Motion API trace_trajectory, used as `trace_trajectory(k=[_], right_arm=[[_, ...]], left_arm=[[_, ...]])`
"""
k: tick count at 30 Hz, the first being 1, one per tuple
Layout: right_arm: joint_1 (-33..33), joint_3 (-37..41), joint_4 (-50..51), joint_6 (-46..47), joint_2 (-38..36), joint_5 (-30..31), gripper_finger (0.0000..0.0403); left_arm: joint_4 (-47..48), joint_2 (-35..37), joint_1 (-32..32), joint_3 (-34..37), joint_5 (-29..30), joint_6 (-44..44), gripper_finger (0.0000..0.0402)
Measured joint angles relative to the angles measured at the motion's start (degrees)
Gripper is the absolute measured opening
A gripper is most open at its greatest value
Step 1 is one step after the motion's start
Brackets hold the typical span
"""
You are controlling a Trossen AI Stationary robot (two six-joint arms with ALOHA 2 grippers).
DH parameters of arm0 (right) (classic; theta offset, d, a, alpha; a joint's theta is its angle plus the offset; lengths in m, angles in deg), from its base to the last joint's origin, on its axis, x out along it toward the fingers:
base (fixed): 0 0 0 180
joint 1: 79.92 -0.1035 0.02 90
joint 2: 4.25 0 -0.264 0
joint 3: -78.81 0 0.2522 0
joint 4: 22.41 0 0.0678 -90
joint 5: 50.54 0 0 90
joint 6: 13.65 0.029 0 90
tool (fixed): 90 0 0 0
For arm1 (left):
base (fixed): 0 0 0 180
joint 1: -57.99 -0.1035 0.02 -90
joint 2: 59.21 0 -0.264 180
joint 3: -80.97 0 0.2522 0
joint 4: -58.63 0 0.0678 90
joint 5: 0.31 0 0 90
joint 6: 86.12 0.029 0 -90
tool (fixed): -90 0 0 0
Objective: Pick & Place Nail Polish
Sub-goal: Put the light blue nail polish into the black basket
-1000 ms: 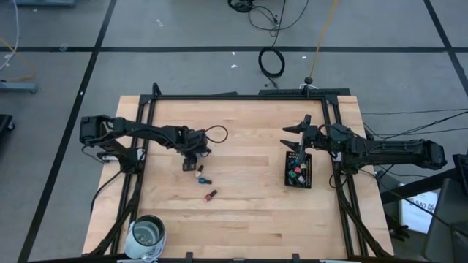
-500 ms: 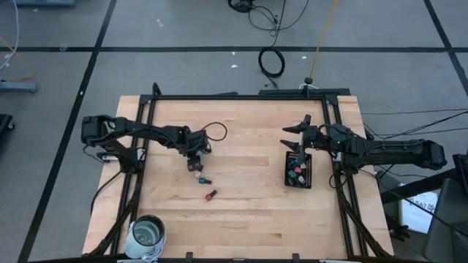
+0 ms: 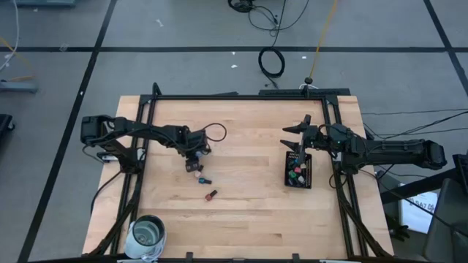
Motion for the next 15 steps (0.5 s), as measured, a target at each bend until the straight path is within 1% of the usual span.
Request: trace_trajectory(k=[4,15], right_arm=[[0.01,0.0,0.01,-0.02,0.0,0.0,0.0212],[0.0,0.0,0.51,-0.2,0.01,0.0,0.0212]], left_arm=[[1.68,0.11,0.05,-0.07,-0.18,-0.12,0.0239],[1.0,0.11,0.03,-0.02,-0.15,0.62,0.0239]])
